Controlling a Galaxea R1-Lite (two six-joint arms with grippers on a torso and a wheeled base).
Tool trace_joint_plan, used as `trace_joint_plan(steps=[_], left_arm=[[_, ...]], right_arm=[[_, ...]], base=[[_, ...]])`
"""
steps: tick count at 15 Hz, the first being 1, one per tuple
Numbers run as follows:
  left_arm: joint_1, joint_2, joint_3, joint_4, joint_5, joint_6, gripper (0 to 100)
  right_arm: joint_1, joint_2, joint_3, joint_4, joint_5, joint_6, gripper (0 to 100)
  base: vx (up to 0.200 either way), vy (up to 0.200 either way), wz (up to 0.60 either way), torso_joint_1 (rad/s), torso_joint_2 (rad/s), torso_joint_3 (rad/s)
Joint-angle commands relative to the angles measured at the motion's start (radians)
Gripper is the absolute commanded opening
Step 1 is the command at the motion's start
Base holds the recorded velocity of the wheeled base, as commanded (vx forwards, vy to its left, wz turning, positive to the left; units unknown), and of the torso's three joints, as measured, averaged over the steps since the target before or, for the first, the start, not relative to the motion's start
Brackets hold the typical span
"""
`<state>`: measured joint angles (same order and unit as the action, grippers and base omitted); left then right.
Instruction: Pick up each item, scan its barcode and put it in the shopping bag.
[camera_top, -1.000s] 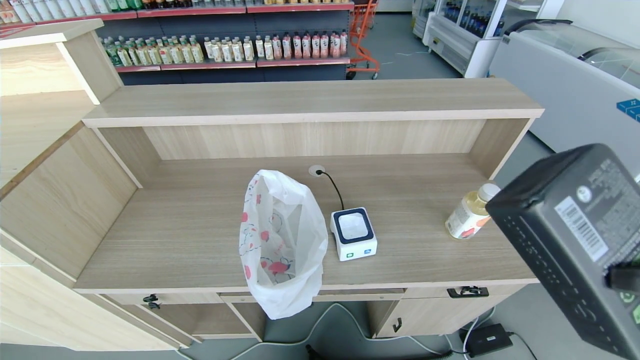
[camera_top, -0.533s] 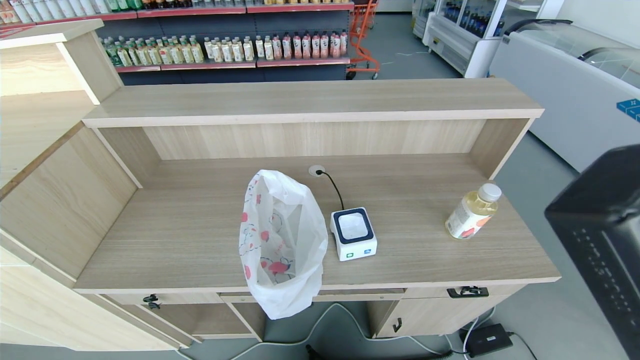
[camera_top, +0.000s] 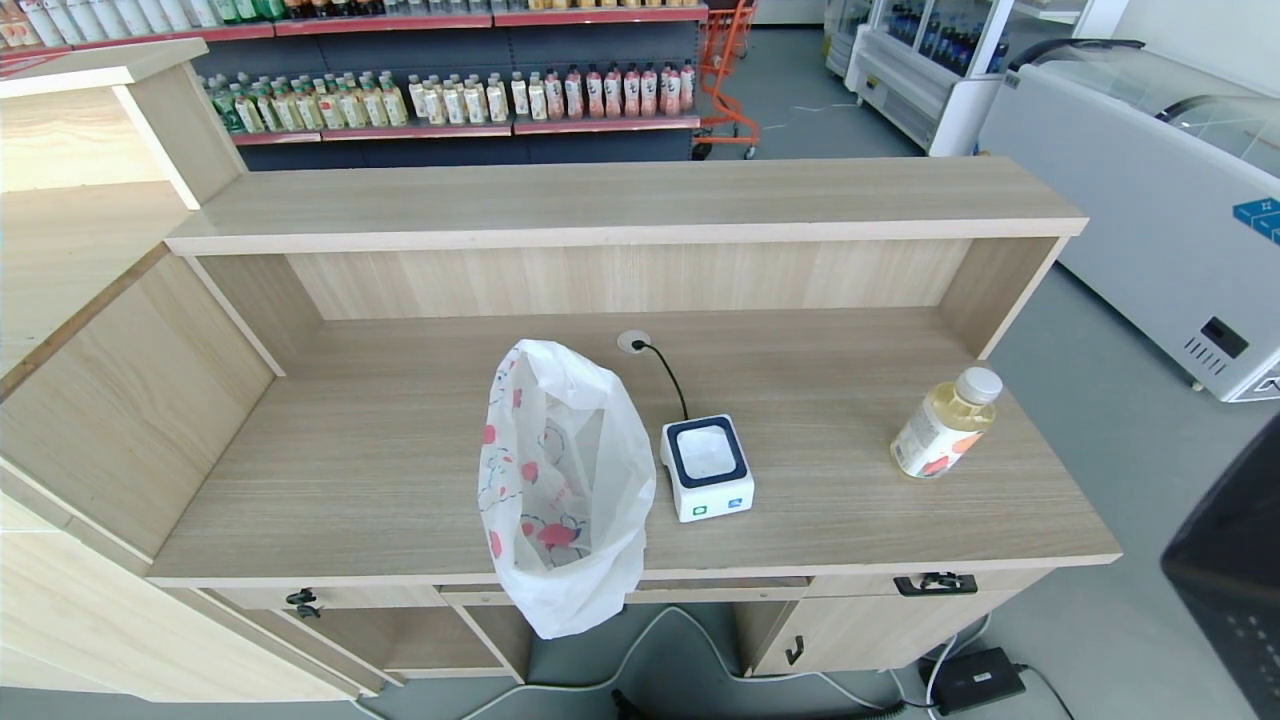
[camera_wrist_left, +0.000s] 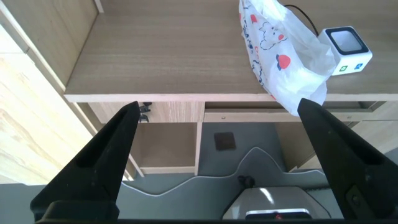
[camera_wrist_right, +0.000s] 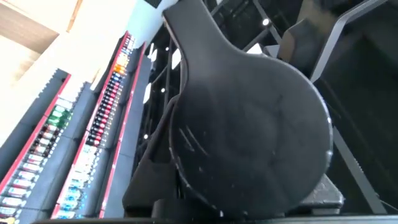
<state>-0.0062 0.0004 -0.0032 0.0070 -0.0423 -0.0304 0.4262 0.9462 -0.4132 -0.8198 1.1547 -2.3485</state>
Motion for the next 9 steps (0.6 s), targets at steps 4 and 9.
trace_joint_plan(steps=[4, 9], left_arm=[[0.0, 0.0, 0.0, 0.001, -0.001, 0.0, 100], [0.0, 0.0, 0.0, -0.001, -0.001, 0.0, 100]], right_arm=[[0.0, -0.029, -0.004, 0.001, 0.0, 0.005, 0], [0.0, -0.035, -0.003, 0.002, 0.0, 0.006, 0]], base=[[0.0, 0.0, 0.0, 0.0, 0.0, 0.0], [0.0, 0.0, 0.0, 0.0, 0.0, 0.0]])
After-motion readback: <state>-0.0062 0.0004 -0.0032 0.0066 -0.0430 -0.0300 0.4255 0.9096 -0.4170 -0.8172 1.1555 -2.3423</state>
